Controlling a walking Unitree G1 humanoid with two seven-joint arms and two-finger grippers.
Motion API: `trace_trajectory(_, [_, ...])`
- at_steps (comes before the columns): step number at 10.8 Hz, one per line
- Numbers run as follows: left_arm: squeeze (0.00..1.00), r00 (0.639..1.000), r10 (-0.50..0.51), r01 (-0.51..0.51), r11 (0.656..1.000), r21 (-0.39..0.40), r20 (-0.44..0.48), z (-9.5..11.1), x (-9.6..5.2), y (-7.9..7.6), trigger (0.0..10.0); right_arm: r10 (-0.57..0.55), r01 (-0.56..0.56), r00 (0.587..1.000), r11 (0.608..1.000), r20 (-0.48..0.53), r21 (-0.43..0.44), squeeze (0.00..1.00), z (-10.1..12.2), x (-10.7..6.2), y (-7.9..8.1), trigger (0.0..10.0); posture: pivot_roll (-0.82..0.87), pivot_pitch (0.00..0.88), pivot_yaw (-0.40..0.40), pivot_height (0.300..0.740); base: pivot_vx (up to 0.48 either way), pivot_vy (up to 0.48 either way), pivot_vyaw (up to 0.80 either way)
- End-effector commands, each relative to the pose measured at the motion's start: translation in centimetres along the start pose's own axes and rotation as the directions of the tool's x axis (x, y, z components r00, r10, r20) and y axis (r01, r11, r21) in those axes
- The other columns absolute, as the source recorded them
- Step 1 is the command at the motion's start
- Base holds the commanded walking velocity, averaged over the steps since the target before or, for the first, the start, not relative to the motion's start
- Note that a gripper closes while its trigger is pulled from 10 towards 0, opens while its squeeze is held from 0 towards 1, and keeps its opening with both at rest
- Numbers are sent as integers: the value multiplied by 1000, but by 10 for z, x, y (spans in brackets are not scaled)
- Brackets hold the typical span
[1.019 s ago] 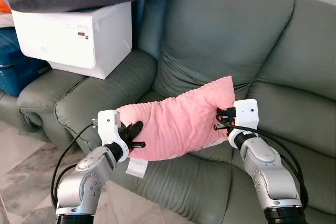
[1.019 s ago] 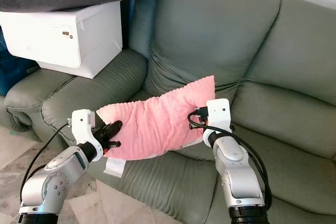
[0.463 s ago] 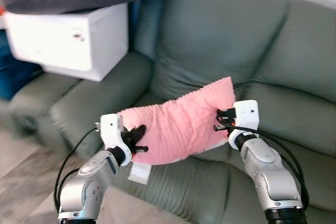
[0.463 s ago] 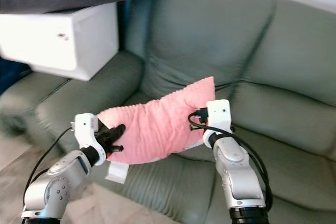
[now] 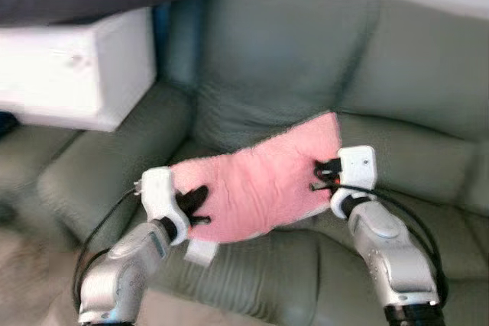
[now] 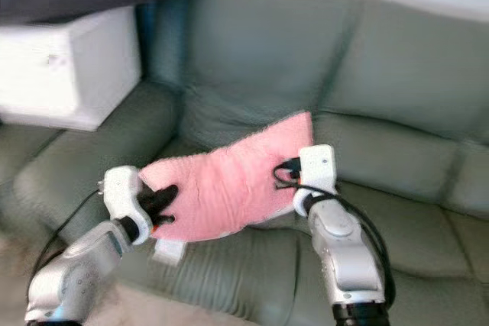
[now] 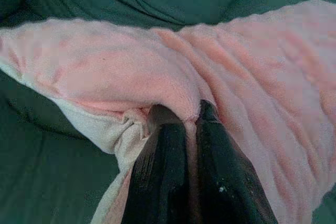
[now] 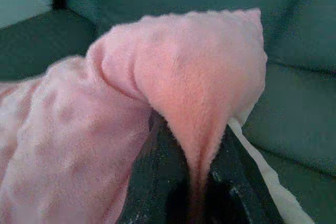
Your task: Move the pillow to the sofa
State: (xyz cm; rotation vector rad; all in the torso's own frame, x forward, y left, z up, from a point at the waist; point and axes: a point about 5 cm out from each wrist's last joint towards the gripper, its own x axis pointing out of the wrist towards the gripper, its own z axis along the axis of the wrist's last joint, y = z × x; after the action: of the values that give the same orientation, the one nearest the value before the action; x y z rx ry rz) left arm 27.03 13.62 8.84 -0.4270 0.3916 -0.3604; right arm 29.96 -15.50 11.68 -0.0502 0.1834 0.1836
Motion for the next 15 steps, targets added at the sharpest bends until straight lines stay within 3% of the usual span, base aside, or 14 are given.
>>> trace_trajectory(1, [0,998,-59,59,998,6,2,2,3,-13,10000,-11,11,1000,1000,14,1,0,4,-1,-4,10000,-176,29,-50,740,0,0,-756])
trace_trajectory(10, [0,999,-44,44,999,17,-2,2,2,-11,10000,-7,7,1000,1000,27,8,0,4,-1,-1,10000,-174,37,-41,740,0,0,-737])
trace_trajectory(15, [0,1000,-9,8,1000,15,30,5,3,-7,10000,2,-1,999,1000,53,-23,0,11,5,0,10000,-177,35,-28,740,0,-113,0])
